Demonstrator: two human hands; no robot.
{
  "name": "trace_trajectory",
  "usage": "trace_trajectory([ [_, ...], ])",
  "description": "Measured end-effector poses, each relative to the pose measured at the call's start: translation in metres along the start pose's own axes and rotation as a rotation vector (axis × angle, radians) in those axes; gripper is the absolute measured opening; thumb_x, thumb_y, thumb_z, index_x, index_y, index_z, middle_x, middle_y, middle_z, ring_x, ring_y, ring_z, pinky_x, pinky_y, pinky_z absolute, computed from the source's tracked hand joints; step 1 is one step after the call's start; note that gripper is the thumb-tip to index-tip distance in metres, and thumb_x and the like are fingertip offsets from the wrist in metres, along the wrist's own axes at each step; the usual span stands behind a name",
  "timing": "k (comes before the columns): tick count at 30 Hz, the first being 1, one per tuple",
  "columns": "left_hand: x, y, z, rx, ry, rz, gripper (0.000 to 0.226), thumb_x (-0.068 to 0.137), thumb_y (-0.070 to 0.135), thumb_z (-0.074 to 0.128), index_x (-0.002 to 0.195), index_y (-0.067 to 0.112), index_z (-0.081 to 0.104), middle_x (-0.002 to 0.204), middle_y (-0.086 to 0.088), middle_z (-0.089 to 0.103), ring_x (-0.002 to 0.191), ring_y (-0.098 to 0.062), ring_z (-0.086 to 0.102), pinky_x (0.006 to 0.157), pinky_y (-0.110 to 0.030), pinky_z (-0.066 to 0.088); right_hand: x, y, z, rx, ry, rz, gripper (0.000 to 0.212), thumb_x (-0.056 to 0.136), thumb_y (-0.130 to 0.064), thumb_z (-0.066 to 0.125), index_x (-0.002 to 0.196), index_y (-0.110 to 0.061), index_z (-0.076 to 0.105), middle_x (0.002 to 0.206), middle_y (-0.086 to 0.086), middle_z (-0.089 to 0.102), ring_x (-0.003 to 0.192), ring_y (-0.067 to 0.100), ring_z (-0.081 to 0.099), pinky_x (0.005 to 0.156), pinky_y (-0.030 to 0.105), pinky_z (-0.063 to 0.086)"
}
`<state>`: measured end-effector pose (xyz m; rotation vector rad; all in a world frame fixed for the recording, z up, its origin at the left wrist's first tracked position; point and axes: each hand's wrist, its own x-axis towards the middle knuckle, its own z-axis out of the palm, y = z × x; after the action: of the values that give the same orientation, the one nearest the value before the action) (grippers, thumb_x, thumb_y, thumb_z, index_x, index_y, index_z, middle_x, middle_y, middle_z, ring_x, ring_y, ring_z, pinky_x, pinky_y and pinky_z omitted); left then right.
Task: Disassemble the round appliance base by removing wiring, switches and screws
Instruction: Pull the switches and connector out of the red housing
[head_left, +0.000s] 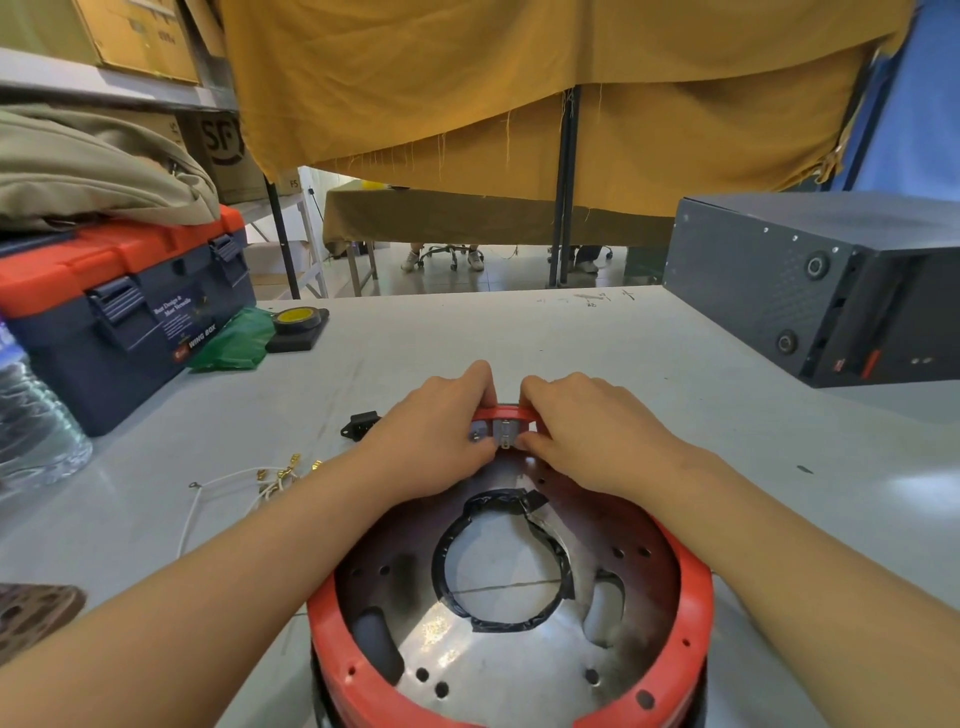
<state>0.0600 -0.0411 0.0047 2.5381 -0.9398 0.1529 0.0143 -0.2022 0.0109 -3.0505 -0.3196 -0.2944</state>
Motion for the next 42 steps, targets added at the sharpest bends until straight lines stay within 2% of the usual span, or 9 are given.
trace_trajectory([
  [9,0.001,0.001,0.001,0.065,-0.003,0.014,0.026,0.084,0.027,0.059,0.091,0.023,0.035,0.082,-0.003,0.058,0.074,-0.024,0.055,0.067,-0.043,0.048,0.003,0.002,0.001,-0.007,0.008,0.001,0.025,0.092,-0.038,0.053,0.086,-0.021,0.035,0.071,-0.003,0.030,0.071,0.025,0.039,0.047,0.029,0.018],
  [13,0.002,0.000,0.003,0.069,-0.005,0.022,0.029,0.085,0.029,0.059,0.102,0.026,0.036,0.088,-0.001,0.059,0.077,-0.022,0.054,0.068,-0.039,0.048,0.004,0.002,0.000,0.038,-0.004,0.023,0.024,0.091,-0.039,0.056,0.087,-0.022,0.040,0.080,0.002,0.043,0.074,0.026,0.043,0.056,0.032,0.027],
  [16,0.003,0.000,0.003,0.094,-0.012,0.049,0.031,0.086,0.028,0.058,0.115,0.023,0.047,0.098,-0.001,0.063,0.087,-0.022,0.057,0.076,-0.039,0.048,0.006,0.002,-0.001,0.073,-0.029,0.035,0.021,0.090,-0.038,0.058,0.094,-0.020,0.050,0.092,0.006,0.055,0.078,0.025,0.048,0.061,0.032,0.033],
  [18,0.003,0.000,0.003,0.089,-0.009,0.063,0.031,0.086,0.026,0.059,0.117,0.024,0.053,0.102,-0.001,0.065,0.090,-0.021,0.059,0.079,-0.039,0.049,0.007,0.002,-0.002,0.081,-0.040,0.042,0.021,0.089,-0.037,0.059,0.097,-0.018,0.053,0.094,0.007,0.055,0.078,0.025,0.047,0.060,0.032,0.032],
  [24,0.004,0.001,0.002,0.077,0.001,0.068,0.026,0.085,0.024,0.058,0.111,0.022,0.055,0.093,-0.003,0.065,0.083,-0.023,0.058,0.072,-0.039,0.048,0.011,0.001,-0.007,0.073,-0.069,0.041,0.024,0.086,-0.037,0.064,0.084,-0.023,0.045,0.076,-0.002,0.037,0.075,0.026,0.045,0.057,0.031,0.028],
  [29,0.003,0.002,0.003,0.083,0.008,0.062,0.025,0.084,0.024,0.058,0.109,0.022,0.053,0.090,-0.004,0.063,0.082,-0.025,0.057,0.071,-0.039,0.048,0.008,0.003,-0.005,0.099,-0.029,0.024,0.022,0.088,-0.035,0.063,0.082,-0.023,0.045,0.081,0.001,0.045,0.074,0.025,0.046,0.052,0.031,0.026],
  [33,0.003,0.002,0.002,0.081,0.002,0.064,0.025,0.084,0.024,0.058,0.108,0.022,0.053,0.090,-0.004,0.064,0.081,-0.024,0.056,0.071,-0.040,0.048,0.008,0.004,-0.005,0.094,-0.014,0.017,0.023,0.088,-0.034,0.063,0.080,-0.022,0.044,0.076,0.000,0.041,0.072,0.025,0.045,0.049,0.029,0.024],
  [36,0.004,0.002,0.003,0.086,0.008,0.061,0.023,0.084,0.024,0.058,0.106,0.022,0.051,0.089,-0.003,0.063,0.081,-0.024,0.056,0.071,-0.041,0.048,0.009,0.003,-0.004,0.095,-0.004,0.003,0.022,0.089,-0.034,0.062,0.079,-0.022,0.045,0.077,0.001,0.044,0.072,0.025,0.048,0.050,0.030,0.025],
  [42,0.007,0.004,0.006,0.100,0.041,0.039,0.019,0.082,0.021,0.056,0.099,0.021,0.048,0.086,-0.003,0.062,0.081,-0.029,0.055,0.071,-0.042,0.048,0.011,0.001,-0.004,0.078,-0.012,-0.001,0.016,0.091,-0.032,0.058,0.083,-0.025,0.046,0.073,0.000,0.036,0.073,0.026,0.042,0.054,0.033,0.025],
])
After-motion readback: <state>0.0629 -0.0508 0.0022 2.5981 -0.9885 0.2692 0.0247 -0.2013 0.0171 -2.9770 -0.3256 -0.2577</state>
